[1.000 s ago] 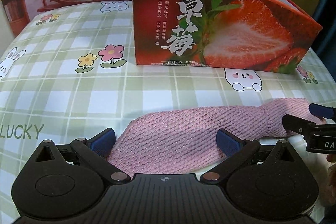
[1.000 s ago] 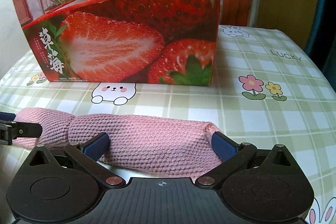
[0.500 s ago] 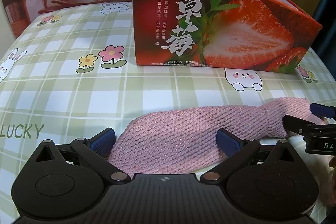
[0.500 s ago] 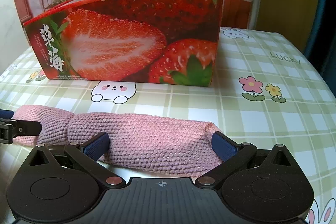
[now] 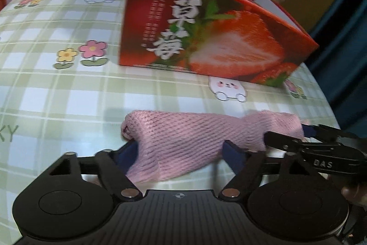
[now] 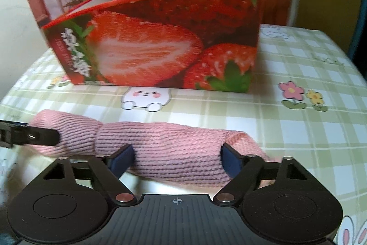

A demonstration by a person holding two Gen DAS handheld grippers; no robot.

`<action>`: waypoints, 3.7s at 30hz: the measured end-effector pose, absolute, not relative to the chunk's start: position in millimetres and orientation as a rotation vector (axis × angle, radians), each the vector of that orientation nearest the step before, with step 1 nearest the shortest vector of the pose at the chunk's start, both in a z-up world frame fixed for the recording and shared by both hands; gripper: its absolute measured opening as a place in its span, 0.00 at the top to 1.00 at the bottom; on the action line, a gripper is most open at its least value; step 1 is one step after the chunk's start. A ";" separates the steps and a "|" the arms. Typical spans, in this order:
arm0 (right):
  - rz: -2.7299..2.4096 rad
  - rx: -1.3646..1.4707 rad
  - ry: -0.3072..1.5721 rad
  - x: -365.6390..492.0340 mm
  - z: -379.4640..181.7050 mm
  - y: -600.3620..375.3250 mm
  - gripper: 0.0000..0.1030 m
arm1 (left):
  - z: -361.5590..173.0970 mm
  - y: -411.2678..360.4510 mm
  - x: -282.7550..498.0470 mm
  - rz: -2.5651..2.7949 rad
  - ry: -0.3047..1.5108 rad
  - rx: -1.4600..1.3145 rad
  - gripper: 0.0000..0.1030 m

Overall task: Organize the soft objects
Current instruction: 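Lift the pink knit cloth with both grippers toward the box, then lower the pink cloth into the red box with both grippers, then open both grippers and pull them up away from the box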

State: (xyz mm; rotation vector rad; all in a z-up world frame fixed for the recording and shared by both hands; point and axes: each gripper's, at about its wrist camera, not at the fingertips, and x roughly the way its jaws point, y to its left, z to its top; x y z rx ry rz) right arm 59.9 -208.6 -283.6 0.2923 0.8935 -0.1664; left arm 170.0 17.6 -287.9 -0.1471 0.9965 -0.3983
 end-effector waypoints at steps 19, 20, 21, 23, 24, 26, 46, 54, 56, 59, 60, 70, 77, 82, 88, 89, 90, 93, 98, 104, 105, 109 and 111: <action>-0.026 0.369 0.843 57.0 -266.7 -205.0 0.74 | -280.0 21.2 154.6 -0.420 0.922 -0.182 0.73; -0.024 0.371 0.840 57.2 -266.5 -205.0 0.74 | -277.0 23.0 154.7 -0.417 0.907 -0.180 0.74; -0.022 0.370 0.832 57.2 -264.9 -205.2 0.74 | -273.5 24.0 154.1 -0.411 0.890 -0.175 0.74; -0.015 0.365 0.808 56.4 -259.0 -205.9 0.75 | -264.6 26.3 153.3 -0.398 0.850 -0.165 0.74; -0.008 0.360 0.790 55.8 -254.4 -206.7 0.76 | -258.9 27.9 153.0 -0.395 0.828 -0.163 0.74; 0.006 0.342 0.753 55.0 -242.8 -208.0 0.76 | -245.3 31.0 152.0 -0.393 0.783 -0.164 0.74; 0.036 0.250 0.548 140.4 -138.2 -257.6 0.77 | -149.5 -7.0 253.6 -0.435 0.649 -0.042 0.74; 0.009 0.328 0.732 170.1 -184.0 -277.6 0.77 | -185.2 -19.2 283.9 -0.424 0.783 0.023 0.74; 0.003 0.346 0.758 176.6 -192.7 -280.1 0.77 | -192.6 -20.9 291.2 -0.413 0.810 0.037 0.74; -0.004 0.368 0.796 187.6 -201.8 -280.7 0.77 | -201.6 -21.6 302.2 -0.393 0.849 0.040 0.74; -0.010 0.379 0.810 190.7 -204.7 -281.2 0.77 | -203.5 -21.5 304.4 -0.388 0.858 0.038 0.74; -0.068 0.472 0.887 205.5 -231.7 -290.2 0.78 | -214.8 -27.6 310.9 -0.383 0.882 0.066 0.74; -0.086 0.483 0.904 206.0 -232.0 -291.3 0.78 | -215.2 -28.5 309.3 -0.380 0.878 0.064 0.73; -0.104 0.451 0.901 203.4 -227.0 -286.3 0.77 | -212.6 -29.6 304.6 -0.381 0.870 0.069 0.72; -0.127 0.434 0.903 195.5 -220.1 -289.1 0.73 | -204.8 -32.3 294.6 -0.368 0.850 0.097 0.67; -0.130 0.427 0.899 193.2 -217.9 -288.5 0.73 | -202.6 -33.2 292.3 -0.363 0.843 0.106 0.65; -0.130 0.423 0.893 191.3 -216.1 -288.2 0.71 | -200.5 -33.7 290.2 -0.358 0.835 0.114 0.62; -0.126 0.386 0.875 184.6 -208.1 -285.8 0.67 | -194.1 -32.5 284.3 -0.344 0.814 0.118 0.54; -0.143 0.355 0.824 171.5 -191.8 -283.5 0.50 | -180.1 -28.9 270.6 -0.306 0.761 0.111 0.37; -0.152 0.291 0.723 151.5 -162.0 -273.4 0.25 | -149.4 -24.6 238.5 -0.222 0.628 0.133 0.03; -0.151 0.288 0.702 147.9 -157.5 -272.4 0.18 | -144.2 -23.4 233.9 -0.215 0.617 0.133 0.02; -0.180 0.271 0.629 129.9 -137.6 -266.1 0.01 | -120.2 -18.8 209.6 -0.163 0.564 0.136 0.00; -0.196 0.259 0.600 120.8 -127.2 -261.5 0.01 | -107.5 -15.1 193.2 -0.158 0.524 0.128 0.00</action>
